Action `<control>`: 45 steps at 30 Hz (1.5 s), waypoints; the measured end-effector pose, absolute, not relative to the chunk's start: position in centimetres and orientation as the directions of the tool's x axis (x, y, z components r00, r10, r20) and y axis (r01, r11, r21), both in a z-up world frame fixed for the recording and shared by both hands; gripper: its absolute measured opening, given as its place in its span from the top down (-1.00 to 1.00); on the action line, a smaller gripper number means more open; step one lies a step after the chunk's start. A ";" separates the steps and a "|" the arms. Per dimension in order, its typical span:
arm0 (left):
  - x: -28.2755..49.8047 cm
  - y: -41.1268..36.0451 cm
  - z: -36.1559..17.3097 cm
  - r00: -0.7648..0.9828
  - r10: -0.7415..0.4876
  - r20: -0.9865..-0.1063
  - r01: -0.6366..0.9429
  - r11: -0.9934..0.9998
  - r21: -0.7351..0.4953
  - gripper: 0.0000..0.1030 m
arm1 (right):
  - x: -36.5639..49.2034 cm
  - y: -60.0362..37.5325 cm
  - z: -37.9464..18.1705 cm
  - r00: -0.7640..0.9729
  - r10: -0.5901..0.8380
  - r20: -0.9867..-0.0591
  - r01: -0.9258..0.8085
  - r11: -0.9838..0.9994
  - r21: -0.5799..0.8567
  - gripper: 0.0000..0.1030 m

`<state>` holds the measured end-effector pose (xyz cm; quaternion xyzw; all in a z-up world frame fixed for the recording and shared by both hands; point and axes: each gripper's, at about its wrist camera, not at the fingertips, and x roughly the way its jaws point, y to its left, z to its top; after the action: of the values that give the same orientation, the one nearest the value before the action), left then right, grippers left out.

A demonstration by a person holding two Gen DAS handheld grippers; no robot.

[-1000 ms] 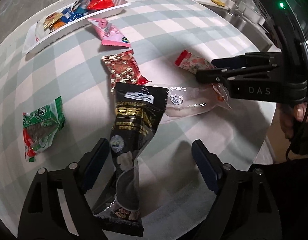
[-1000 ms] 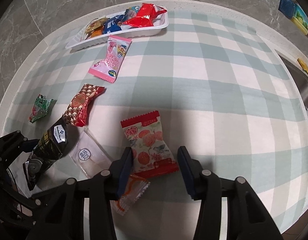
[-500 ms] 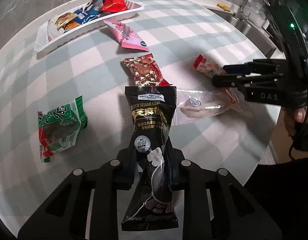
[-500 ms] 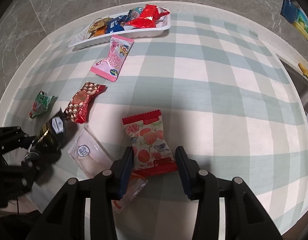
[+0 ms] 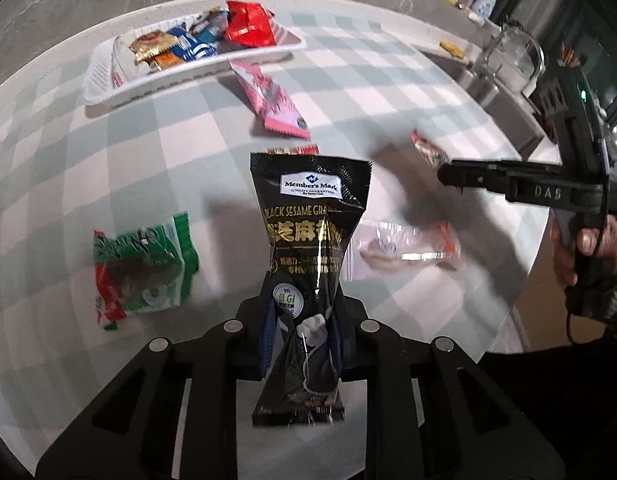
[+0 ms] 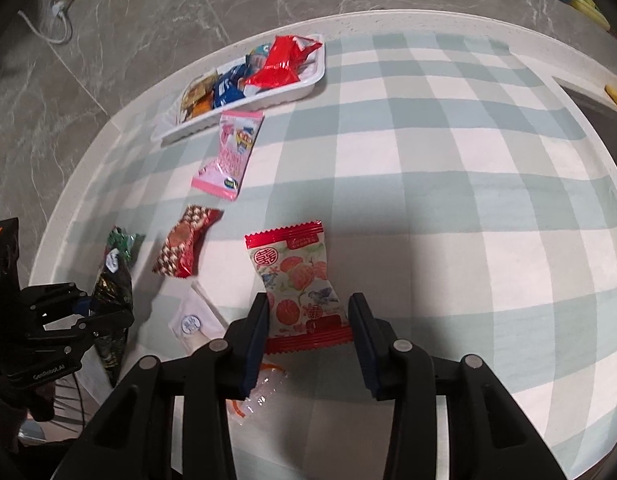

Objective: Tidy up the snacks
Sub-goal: 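Carry the black sesame packet and red floral packet over the white tray and lower them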

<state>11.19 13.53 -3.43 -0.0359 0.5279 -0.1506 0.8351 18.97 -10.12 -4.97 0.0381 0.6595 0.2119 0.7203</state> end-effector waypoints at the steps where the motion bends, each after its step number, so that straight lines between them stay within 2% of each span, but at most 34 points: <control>1: 11.5 13.8 -3.0 0.402 -0.299 -0.866 0.212 0.950 -0.229 0.61 | 19.2 -10.1 -4.8 0.041 0.360 -0.932 -0.253 0.906 0.339 0.17; 29: 21.2 20.9 3.0 0.521 -0.321 -0.791 0.155 0.947 -0.283 0.61 | 28.3 -4.5 -1.9 0.108 0.442 -0.890 -0.320 0.863 0.390 0.17; 45: 30.4 26.7 3.8 0.539 -0.302 -0.786 0.094 0.949 -0.300 0.61 | 35.1 1.0 -3.6 0.095 0.477 -0.874 -0.339 0.841 0.422 0.17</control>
<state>30.43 26.71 3.84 -0.1116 0.4662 -0.1139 0.8702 35.09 0.97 -3.58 0.0562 0.6133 0.2764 0.7378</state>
